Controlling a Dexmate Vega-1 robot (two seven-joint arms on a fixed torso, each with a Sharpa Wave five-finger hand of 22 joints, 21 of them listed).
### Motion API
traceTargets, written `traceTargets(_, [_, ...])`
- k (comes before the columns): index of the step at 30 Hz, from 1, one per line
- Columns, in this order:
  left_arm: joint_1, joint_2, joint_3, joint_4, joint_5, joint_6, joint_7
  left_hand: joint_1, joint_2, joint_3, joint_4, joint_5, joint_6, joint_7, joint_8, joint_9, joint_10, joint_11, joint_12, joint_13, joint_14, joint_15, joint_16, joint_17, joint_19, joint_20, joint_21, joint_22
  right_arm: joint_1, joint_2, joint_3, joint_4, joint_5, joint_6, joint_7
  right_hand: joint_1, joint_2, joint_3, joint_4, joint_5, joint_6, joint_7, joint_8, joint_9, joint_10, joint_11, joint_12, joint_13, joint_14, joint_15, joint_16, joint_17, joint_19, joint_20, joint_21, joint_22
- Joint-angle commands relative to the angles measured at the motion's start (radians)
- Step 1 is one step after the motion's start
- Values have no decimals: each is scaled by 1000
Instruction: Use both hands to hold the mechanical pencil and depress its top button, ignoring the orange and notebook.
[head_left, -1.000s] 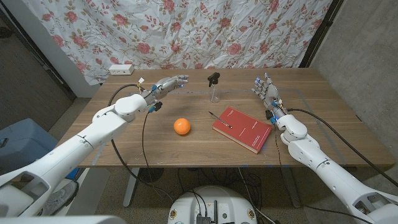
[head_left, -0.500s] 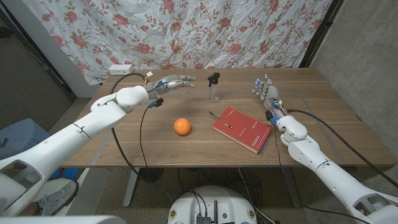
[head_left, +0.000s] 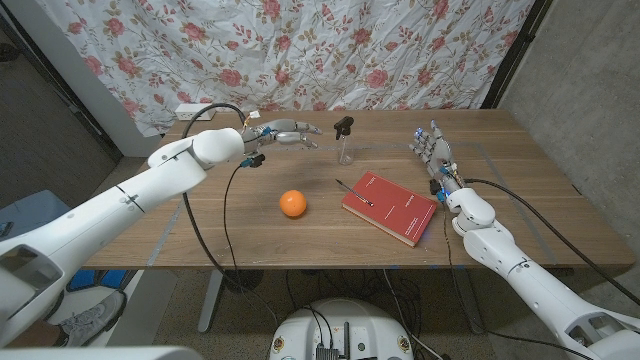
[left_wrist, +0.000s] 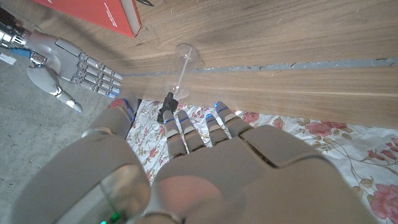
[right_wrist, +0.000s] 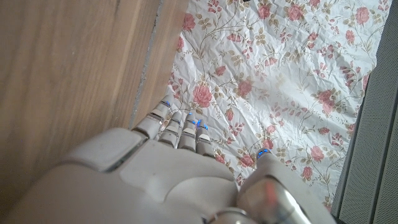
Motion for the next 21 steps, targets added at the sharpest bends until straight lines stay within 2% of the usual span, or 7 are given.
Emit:
traceTargets(1, [-46, 4, 59, -79, 191, 75, -60, 19, -2, -6, 1, 5, 14, -1, 7, 6, 15, -1, -1, 3, 14, -131, 1, 5, 6, -42, 1, 3, 18, 15, 1, 50, 14, 17, 30, -3, -3, 11, 1, 7, 5, -6, 3, 3, 5, -2, 5, -1, 5, -1, 4, 0, -1, -2, 4, 3])
traceTargets(6, [-70, -2, 84, -98, 265, 106, -105, 30, -7, -9, 1, 5, 15, -1, 6, 6, 19, -2, -3, 3, 10, -131, -1, 5, 5, -43, 1, 3, 29, 20, 1, 69, 18, 25, 42, -5, -2, 11, 1, 7, 6, -6, 3, 3, 4, -4, 5, -1, 5, 1, 5, -3, -2, -2, 4, 3])
traceTargets(8, [-76, -5, 90, -101, 290, 111, -116, 46, -14, -13, 3, 4, 13, -2, 2, 6, 16, -3, -8, 3, 2, -117, -4, 5, 2, -38, 0, 3, 30, 23, 1, 74, 19, 31, 45, -5, -2, 12, 1, 7, 5, -7, 3, 3, 5, -4, 5, -2, 4, 0, 5, -3, -3, -2, 4, 3])
traceTargets(21, [-159, -52, 156, -74, 448, 63, -250, 79, -25, -23, 4, 4, 9, -7, -6, 7, 15, -4, -14, 3, 13, -110, 1, 5, 15, -43, 5, 4, 22, 26, 6, 83, 29, 39, 52, -9, -1, 13, 1, 8, 7, -9, 4, 3, 5, -5, 5, -2, 3, 7, 6, -10, -4, 4, 5, 3])
